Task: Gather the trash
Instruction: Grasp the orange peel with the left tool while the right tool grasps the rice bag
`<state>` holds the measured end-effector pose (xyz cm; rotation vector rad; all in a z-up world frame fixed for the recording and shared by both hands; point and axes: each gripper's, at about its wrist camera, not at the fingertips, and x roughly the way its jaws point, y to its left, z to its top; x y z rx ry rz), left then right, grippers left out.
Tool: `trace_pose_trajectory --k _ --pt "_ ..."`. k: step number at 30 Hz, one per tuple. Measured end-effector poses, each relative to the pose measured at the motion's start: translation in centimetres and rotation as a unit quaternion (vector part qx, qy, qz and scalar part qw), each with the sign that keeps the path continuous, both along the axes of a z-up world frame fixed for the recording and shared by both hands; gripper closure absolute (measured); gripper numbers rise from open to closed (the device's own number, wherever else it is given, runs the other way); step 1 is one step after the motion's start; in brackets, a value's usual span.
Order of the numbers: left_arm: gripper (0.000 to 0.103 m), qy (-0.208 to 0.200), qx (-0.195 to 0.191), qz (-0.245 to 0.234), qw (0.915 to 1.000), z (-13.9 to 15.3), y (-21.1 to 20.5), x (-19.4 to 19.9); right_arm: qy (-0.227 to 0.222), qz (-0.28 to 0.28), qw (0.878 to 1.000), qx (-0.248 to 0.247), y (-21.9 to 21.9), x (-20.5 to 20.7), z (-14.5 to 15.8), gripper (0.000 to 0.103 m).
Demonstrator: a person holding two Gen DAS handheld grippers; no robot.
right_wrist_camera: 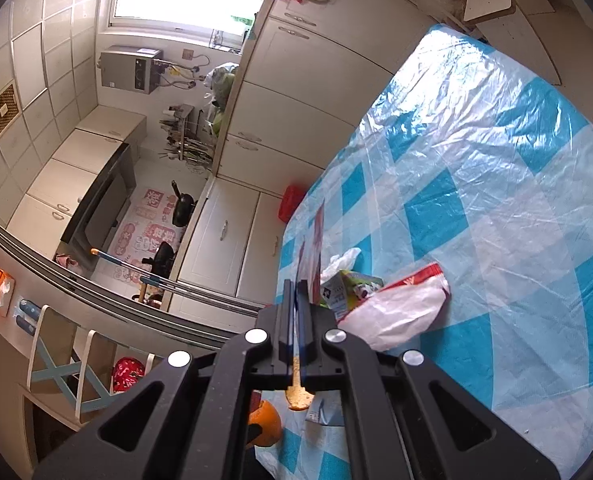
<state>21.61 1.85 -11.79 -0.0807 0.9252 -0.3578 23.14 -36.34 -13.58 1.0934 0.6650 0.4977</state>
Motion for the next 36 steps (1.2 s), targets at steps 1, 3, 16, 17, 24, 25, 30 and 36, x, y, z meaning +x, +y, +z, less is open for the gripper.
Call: trace_pose_trajectory --k 1,3,16,17,24,25,30,36 --pt "0.098 -0.003 -0.005 0.003 1.0000 0.3 0.2 -0.2 -0.008 -0.001 1.000 0.003 -0.1 -0.2 0.3 0.101" --pt "0.098 -0.009 -0.016 0.006 0.9998 0.9 0.3 -0.4 -0.022 0.002 1.000 0.008 -0.3 -0.7 0.9 0.101" --pt "0.098 -0.034 -0.052 -0.008 0.9980 3.8 -1.0 -2.7 -0.082 -0.025 0.996 0.028 -3.5 -4.9 3.8 0.101" --pt "0.098 -0.035 -0.053 -0.010 0.9979 3.9 -1.2 -2.8 -0.086 -0.029 0.995 0.030 -3.8 -5.3 3.9 0.101" --pt "0.098 -0.041 -0.055 -0.023 0.9974 4.7 -2.4 -3.5 -0.105 -0.047 0.992 0.043 -5.6 -7.0 4.7 0.101" --pt "0.098 -0.042 -0.055 -0.024 0.9973 4.8 -2.6 -3.6 -0.107 -0.049 0.992 0.044 -5.8 -7.2 4.7 0.101" --pt "0.098 -0.047 -0.056 -0.026 0.9970 5.2 -2.7 -4.1 -0.112 -0.053 0.991 0.044 -6.2 -7.8 4.9 0.101" --pt "0.098 -0.051 -0.063 -0.029 0.9963 5.6 -2.5 -4.5 -0.113 -0.058 0.991 0.043 -6.5 -8.5 5.0 0.101"
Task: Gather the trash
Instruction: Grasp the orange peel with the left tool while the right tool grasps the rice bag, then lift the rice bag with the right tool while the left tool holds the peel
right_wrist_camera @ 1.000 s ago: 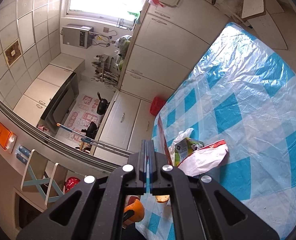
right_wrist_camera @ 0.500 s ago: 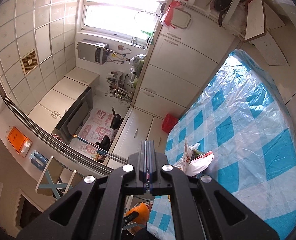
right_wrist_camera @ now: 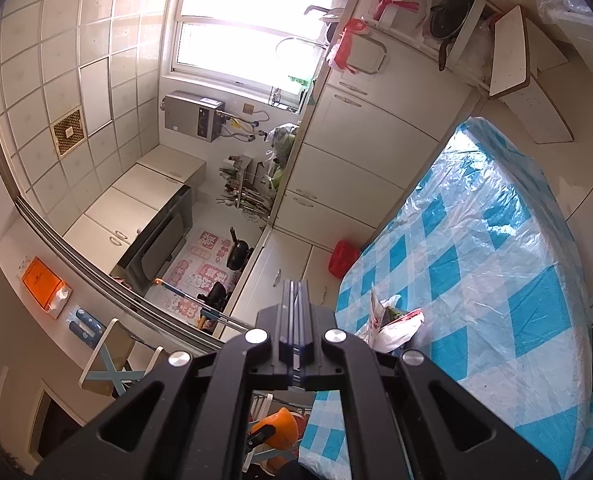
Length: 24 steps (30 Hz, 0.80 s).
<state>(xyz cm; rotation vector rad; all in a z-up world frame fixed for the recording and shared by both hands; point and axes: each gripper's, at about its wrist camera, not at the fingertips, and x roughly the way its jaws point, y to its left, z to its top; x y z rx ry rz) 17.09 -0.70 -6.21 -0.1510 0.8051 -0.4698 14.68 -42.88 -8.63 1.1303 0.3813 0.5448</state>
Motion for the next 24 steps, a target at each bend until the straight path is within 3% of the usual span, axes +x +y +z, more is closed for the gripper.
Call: trace_pose_trajectory --k 8,11,12,13,14,15,24 --pt "0.098 -0.001 0.001 -0.013 0.9999 0.1 -1.1 -0.6 0.000 -0.009 1.000 -0.001 -1.1 -1.4 0.0 0.101" --pt "0.098 0.000 0.003 -0.013 0.9999 0.0 -1.2 -0.7 0.021 0.010 1.000 -0.014 -0.3 -0.7 -0.4 0.100" --pt "0.098 0.002 0.003 -0.013 0.9999 0.0 -1.2 -0.7 0.041 0.018 0.999 -0.021 0.3 -0.1 -0.8 0.091" --pt "0.098 0.003 0.002 -0.014 0.9999 -0.1 -1.2 -0.7 0.062 0.025 0.997 -0.028 0.9 0.5 -1.4 0.052" --pt "0.098 0.004 0.003 -0.015 0.9999 -0.2 -1.2 -0.8 0.086 0.025 0.995 -0.034 1.4 1.2 -2.1 0.033" --pt "0.098 0.004 0.004 -0.015 0.9999 -0.2 -1.3 -0.9 0.111 0.016 0.993 -0.044 2.1 1.9 -2.8 0.025" --pt "0.098 0.005 -0.001 -0.008 1.0000 0.1 -0.4 -0.6 0.165 0.061 0.978 -0.109 9.1 9.5 -6.4 0.025"
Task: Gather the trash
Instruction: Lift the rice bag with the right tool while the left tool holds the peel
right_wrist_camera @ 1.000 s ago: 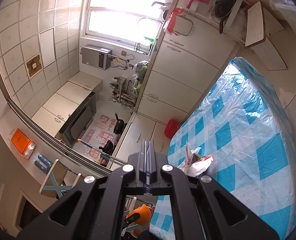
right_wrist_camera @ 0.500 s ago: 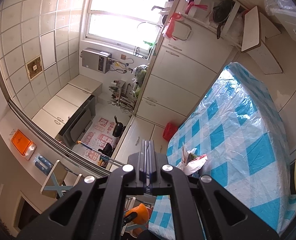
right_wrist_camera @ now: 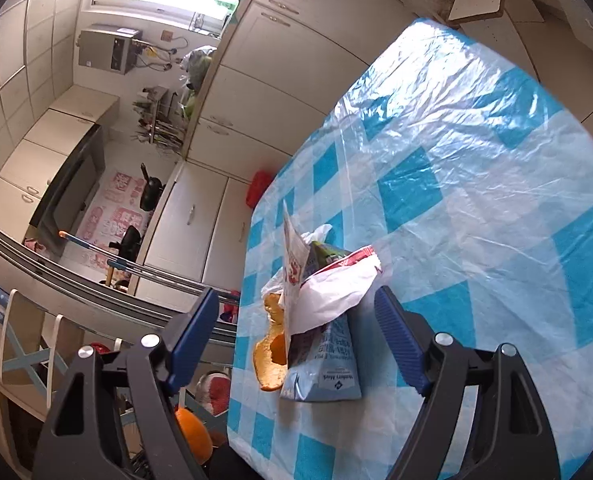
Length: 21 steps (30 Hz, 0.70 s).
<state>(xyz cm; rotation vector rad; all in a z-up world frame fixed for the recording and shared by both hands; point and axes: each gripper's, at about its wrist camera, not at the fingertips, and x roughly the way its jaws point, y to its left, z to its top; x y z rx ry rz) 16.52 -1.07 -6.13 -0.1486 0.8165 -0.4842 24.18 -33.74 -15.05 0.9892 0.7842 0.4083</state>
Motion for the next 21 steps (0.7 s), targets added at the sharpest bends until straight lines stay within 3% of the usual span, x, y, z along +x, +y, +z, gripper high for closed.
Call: trace_pose_trajectory --k 2,3,4,5,6,7,16,20,21 --pt "0.098 0.001 0.000 -0.001 1.0000 0.0 0.0 0.1 -0.005 -0.002 1.000 -0.003 0.5 0.9 -0.4 0.027" --pt "0.098 0.001 0.000 -0.001 1.0000 0.0 -0.1 0.2 -0.009 -0.002 1.000 0.001 0.5 1.3 -0.7 0.039" --pt "0.098 0.002 0.000 -0.001 1.0000 -0.1 -0.1 0.4 -0.011 0.001 1.000 0.009 0.4 1.6 -0.8 0.063" --pt "0.098 0.002 -0.001 -0.002 1.0000 -0.1 -0.1 0.4 -0.009 0.008 1.000 0.018 0.3 2.0 -1.2 0.073" --pt "0.098 0.003 -0.001 -0.002 1.0000 -0.2 -0.2 0.5 -0.009 0.012 1.000 0.021 0.2 2.2 -1.3 0.092" --pt "0.098 0.003 -0.002 -0.002 1.0000 -0.2 -0.3 0.6 -0.016 0.014 1.000 0.020 0.0 2.1 -1.0 0.097" --pt "0.098 0.004 -0.009 -0.005 0.9999 -0.5 -0.7 1.0 -0.112 0.008 0.992 0.049 -2.9 -2.9 4.7 0.101" --pt "0.098 0.008 -0.009 -0.003 0.9999 -0.9 -0.4 0.9 -0.098 0.004 0.995 0.024 -3.4 -3.5 4.9 0.100" --pt "0.098 0.008 -0.008 -0.003 0.9999 -0.9 -0.3 0.8 -0.079 -0.001 0.997 0.019 -3.4 -3.4 4.4 0.088"
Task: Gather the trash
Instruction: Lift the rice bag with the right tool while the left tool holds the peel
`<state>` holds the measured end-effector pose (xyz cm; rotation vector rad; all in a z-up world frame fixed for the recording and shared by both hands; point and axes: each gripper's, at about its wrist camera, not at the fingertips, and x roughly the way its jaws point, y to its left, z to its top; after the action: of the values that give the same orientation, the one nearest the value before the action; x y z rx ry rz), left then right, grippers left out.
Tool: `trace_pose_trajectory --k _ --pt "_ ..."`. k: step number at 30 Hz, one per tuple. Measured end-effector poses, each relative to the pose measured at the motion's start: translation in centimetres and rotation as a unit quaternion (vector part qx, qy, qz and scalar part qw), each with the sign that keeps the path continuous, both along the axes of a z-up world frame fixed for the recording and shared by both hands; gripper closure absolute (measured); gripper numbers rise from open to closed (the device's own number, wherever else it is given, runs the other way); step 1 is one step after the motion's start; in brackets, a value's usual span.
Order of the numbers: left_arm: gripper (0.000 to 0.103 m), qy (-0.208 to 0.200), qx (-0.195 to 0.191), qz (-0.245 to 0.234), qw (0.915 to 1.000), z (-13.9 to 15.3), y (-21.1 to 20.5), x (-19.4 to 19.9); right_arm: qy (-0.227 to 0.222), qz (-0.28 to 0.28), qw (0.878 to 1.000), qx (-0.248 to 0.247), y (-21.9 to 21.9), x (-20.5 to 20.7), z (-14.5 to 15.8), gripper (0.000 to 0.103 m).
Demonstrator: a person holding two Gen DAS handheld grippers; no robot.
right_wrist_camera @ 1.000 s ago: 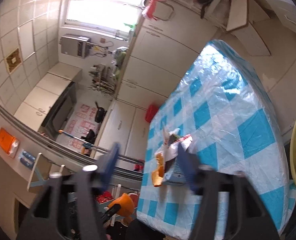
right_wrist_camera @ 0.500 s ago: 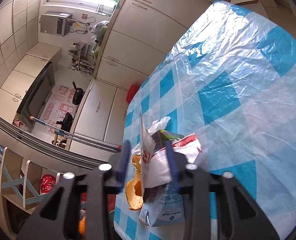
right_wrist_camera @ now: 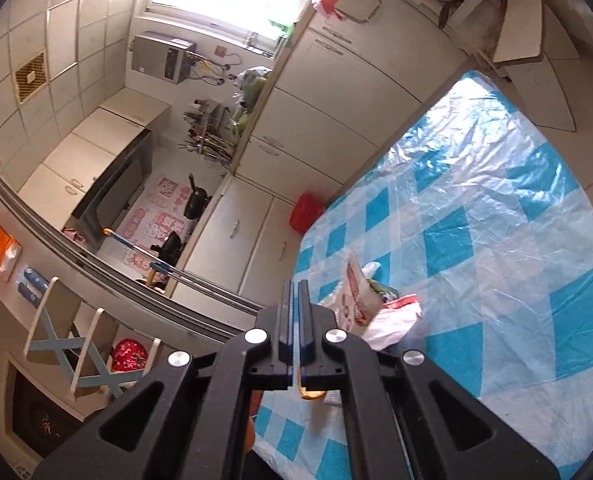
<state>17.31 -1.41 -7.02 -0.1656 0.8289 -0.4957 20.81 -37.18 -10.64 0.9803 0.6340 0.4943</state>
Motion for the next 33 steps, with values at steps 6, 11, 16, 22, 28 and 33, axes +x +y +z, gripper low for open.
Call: trace_pose_trajectory --k 6,11,16,22,28,33 --pt "0.098 0.004 -0.005 0.006 1.0000 -0.2 0.7 0.3 0.110 -0.010 0.994 -0.018 1.7 2.5 -4.4 0.021" --pt "0.098 0.006 -0.007 0.008 0.9999 -0.4 0.9 0.7 0.127 0.017 0.992 0.007 4.0 4.3 -6.1 0.024" --pt "0.098 0.008 -0.006 0.007 0.9999 -0.4 0.7 1.0 0.128 0.009 0.989 0.066 3.5 5.0 -7.5 0.075" --pt "0.098 0.006 -0.003 0.007 0.9999 -0.4 0.4 1.1 0.075 0.012 0.995 0.065 2.8 4.5 -5.6 0.100" --pt "0.098 -0.001 -0.007 0.008 0.9999 0.3 0.5 0.7 0.013 0.026 0.997 0.067 3.0 2.6 -1.6 0.101" --pt "0.098 -0.010 -0.010 -0.001 0.9999 1.2 -0.2 0.2 -0.031 0.027 0.997 0.072 2.3 0.2 1.5 0.100"
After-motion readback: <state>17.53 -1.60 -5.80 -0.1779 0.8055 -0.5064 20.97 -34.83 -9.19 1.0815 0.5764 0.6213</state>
